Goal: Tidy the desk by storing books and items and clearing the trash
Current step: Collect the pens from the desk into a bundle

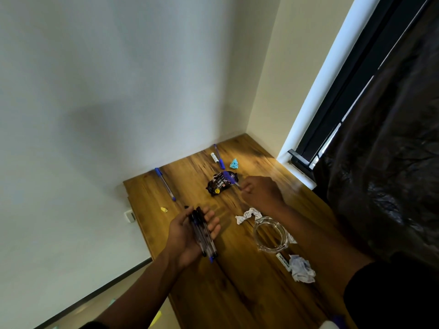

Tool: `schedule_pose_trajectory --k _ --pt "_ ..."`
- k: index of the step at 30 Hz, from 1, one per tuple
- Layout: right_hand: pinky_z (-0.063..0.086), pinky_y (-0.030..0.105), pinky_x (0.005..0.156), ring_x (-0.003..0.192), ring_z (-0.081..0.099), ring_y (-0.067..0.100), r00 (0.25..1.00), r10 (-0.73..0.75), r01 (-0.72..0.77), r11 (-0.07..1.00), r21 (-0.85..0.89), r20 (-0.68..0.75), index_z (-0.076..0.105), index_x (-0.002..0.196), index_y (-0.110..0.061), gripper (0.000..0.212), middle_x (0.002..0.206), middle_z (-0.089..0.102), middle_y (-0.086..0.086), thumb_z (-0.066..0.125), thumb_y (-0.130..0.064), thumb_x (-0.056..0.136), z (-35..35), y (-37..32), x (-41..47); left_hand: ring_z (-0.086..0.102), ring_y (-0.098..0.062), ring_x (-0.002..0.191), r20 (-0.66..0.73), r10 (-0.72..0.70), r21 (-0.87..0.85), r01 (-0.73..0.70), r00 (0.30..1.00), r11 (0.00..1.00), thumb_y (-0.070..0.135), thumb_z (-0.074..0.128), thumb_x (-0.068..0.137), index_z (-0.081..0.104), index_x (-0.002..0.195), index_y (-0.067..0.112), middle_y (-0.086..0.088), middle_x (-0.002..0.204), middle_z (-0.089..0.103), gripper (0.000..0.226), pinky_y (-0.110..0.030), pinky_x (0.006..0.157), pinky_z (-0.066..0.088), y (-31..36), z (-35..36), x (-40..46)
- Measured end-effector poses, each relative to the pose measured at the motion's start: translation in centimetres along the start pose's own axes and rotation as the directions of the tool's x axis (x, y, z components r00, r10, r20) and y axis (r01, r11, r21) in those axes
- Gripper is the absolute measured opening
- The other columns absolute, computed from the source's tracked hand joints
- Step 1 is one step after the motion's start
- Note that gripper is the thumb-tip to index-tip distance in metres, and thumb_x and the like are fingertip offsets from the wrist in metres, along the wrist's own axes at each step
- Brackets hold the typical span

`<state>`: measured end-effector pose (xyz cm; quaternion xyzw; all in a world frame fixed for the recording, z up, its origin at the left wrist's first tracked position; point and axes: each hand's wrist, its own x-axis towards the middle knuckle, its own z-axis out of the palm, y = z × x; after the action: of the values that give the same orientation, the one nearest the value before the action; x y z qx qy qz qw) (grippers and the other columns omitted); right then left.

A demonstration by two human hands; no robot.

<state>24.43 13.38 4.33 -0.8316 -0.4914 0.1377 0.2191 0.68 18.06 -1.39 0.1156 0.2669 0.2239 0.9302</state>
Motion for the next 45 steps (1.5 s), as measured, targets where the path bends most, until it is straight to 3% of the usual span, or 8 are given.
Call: schedule_pose_trajectory --k 3,7,12,18,23,34,40,45 --pt "0.059 0.026 0.072 0.077 0.070 0.002 0.988 -0.148 0.132 0.964 0.233 0.052 0.079 0.099 -0.020 0.015 0.087 0.076 -0.008 0.079 -0.021 0.084 1.3 -3.5 -1.9 0.069 -0.034 0.114 -0.035 0.031 -0.051 -0.033 0.999 0.998 0.053 0.053 0.097 0.058 0.132 0.003 -0.015 0.122 0.069 0.060 -0.048 0.099 0.050 0.4 0.2 0.5" --pt "0.064 0.035 0.069 0.069 0.073 0.009 0.969 -0.196 0.138 0.932 0.335 0.148 0.077 0.098 -0.013 0.013 0.082 0.077 0.000 0.079 -0.018 0.086 4.9 -6.6 -3.8 0.063 -0.029 0.107 -0.024 0.072 -0.040 -0.073 0.997 0.997 0.064 0.060 0.090 0.055 0.136 0.008 -0.013 0.117 0.063 0.072 -0.045 0.098 0.049 1.3 -0.1 0.6" --pt "0.062 0.036 0.068 0.069 0.071 0.006 0.958 -0.276 0.249 0.936 0.248 0.079 0.079 0.093 -0.019 0.015 0.081 0.077 -0.005 0.078 -0.031 0.085 7.1 -8.7 -4.1 0.061 -0.035 0.118 -0.066 0.114 -0.018 -0.115 0.991 0.993 0.059 0.061 0.092 0.057 0.134 0.007 -0.019 0.130 0.061 0.067 -0.047 0.110 0.042 2.4 -1.0 0.0" --pt "0.057 0.026 0.073 0.080 0.067 0.004 0.964 -0.266 0.263 0.940 0.216 -0.012 0.076 0.099 -0.018 0.011 0.089 0.075 -0.006 0.068 -0.024 0.095 7.4 -9.6 -1.7 0.065 -0.025 0.102 -0.135 0.127 -0.103 -0.141 0.983 0.985 0.055 0.064 0.093 0.062 0.120 0.010 -0.008 0.111 0.064 0.053 -0.040 0.095 0.053 3.6 -2.6 -1.6" --pt "0.058 0.029 0.073 0.081 0.068 0.009 0.956 -0.235 0.215 0.969 0.123 0.176 0.076 0.093 -0.018 0.009 0.089 0.074 -0.004 0.070 -0.025 0.093 10.5 -11.7 1.7 0.063 -0.029 0.110 -0.211 0.149 -0.101 -0.174 0.966 0.980 0.054 0.061 0.094 0.059 0.131 0.010 -0.012 0.117 0.065 0.058 -0.041 0.093 0.054 4.4 -4.3 -3.1" --pt "0.045 0.030 0.061 0.082 0.065 0.024 0.948 -0.230 0.247 0.968 -0.052 0.221 0.060 0.090 -0.016 0.011 0.090 0.066 0.004 0.067 -0.024 0.092 14.4 -14.1 6.1 0.052 -0.035 0.137 -0.247 0.208 -0.111 -0.241 0.946 0.964 0.055 0.057 0.094 0.051 0.147 0.007 -0.015 0.140 0.061 0.072 -0.046 0.108 0.046 6.5 -5.9 -3.9" --pt "0.056 0.032 0.064 0.070 0.064 0.009 0.974 -0.195 0.179 0.974 0.136 0.114 0.063 0.076 -0.024 0.016 0.074 0.065 -0.008 0.073 -0.028 0.089 13.0 -13.2 4.2 0.060 -0.034 0.127 -0.222 0.214 -0.131 -0.246 0.951 0.960 0.057 0.058 0.092 0.053 0.143 0.007 -0.015 0.138 0.062 0.072 -0.046 0.104 0.049 7.6 -5.6 -2.7" --pt "0.047 0.009 0.055 0.060 0.062 -0.008 0.963 -0.257 0.227 0.938 0.263 0.084 0.065 0.080 -0.030 0.016 0.065 0.061 -0.018 0.078 -0.027 0.088 10.6 -13.5 0.0 0.065 -0.031 0.104 -0.133 0.246 -0.101 -0.260 0.960 0.960 0.059 0.060 0.090 0.060 0.130 0.007 -0.013 0.120 0.064 0.066 -0.043 0.094 0.051 9.4 -4.4 -0.6"
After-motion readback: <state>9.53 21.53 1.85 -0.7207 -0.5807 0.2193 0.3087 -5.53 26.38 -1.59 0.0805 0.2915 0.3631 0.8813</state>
